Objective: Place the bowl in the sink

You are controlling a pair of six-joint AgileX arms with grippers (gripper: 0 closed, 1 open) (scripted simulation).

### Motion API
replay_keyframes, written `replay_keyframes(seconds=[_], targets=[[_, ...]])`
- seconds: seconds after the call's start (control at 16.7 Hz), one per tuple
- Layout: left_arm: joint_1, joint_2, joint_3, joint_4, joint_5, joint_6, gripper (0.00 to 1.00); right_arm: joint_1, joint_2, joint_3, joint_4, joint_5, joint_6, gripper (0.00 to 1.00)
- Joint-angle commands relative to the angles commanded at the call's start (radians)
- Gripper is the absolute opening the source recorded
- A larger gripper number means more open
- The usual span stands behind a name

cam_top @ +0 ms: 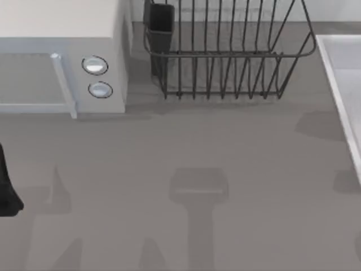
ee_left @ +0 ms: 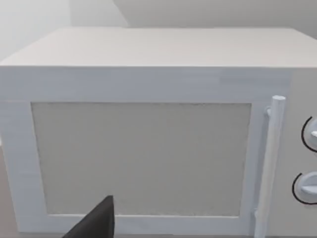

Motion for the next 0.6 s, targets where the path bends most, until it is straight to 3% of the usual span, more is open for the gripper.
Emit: replay_keyframes(seconds=[0.3,0.6], targets=[[0.000,0.000,0.000,0.000,0.000,0.000,1.00,0.004,0.249,-0.045,0.299,0.007,-0.002,0.00],[0.000,0.000,0.000,0.000,0.000,0.000,1.00,0.006,0.301,-0.057,0.352,0.009,-0.001,0.00]])
